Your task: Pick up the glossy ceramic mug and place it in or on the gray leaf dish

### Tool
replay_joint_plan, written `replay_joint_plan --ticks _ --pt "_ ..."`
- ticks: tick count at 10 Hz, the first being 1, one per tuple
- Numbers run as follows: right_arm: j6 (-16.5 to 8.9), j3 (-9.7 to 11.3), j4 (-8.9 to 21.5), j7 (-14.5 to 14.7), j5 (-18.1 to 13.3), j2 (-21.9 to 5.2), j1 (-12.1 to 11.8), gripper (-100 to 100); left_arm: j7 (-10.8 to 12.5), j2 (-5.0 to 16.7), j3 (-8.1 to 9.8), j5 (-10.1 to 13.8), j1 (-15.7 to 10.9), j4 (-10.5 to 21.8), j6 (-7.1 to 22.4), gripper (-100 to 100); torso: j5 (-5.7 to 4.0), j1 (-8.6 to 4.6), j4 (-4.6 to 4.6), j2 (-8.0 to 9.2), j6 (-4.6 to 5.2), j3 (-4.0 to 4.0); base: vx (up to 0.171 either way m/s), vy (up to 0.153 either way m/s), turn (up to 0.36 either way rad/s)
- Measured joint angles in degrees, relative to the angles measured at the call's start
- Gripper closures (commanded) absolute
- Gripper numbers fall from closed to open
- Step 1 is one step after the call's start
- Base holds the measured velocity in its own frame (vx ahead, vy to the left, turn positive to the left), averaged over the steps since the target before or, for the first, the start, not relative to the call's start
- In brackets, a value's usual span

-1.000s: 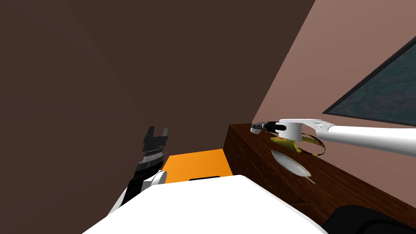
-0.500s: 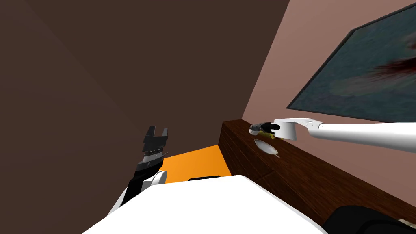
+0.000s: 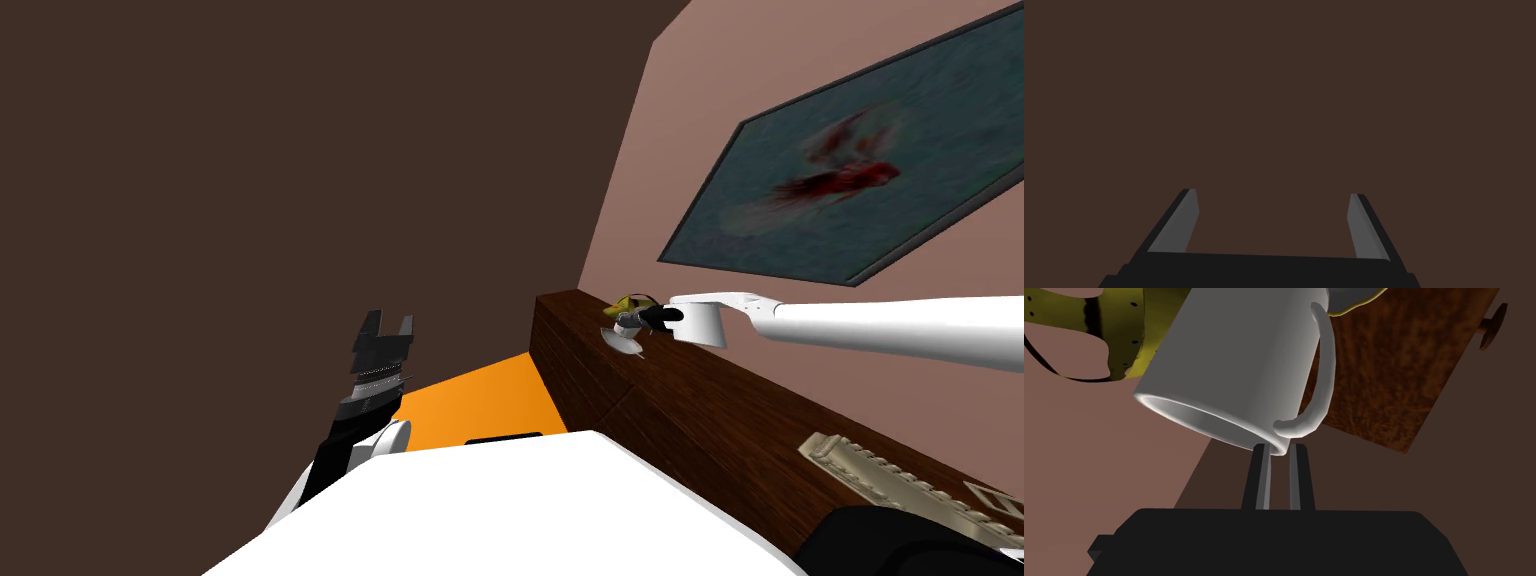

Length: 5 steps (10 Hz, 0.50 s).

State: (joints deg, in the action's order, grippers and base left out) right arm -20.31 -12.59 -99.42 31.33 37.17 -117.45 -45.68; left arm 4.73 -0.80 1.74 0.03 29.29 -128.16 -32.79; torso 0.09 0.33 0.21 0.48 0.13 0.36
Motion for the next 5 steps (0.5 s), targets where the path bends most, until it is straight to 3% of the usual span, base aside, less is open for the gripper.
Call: replay_joint_plan --ticks 4,5 --pt "0.0 0.0 0.0 0.0 0.0 0.0 0.0 -100 0.0 0.0 0.00 0.0 0.0 0.0 0.0 0 0.04 0.12 -0.08 -0.30 -0.04 -0.19 -0.001 0.000 0.000" --pt "0.0 0.0 0.0 0.0 0.0 0.0 0.0 0 0.0 0.0 0.00 0.0 0.0 0.0 0.0 0 0.04 0.12 -0.09 -0.31 -0.04 -0.19 0.000 0.000 0.000"
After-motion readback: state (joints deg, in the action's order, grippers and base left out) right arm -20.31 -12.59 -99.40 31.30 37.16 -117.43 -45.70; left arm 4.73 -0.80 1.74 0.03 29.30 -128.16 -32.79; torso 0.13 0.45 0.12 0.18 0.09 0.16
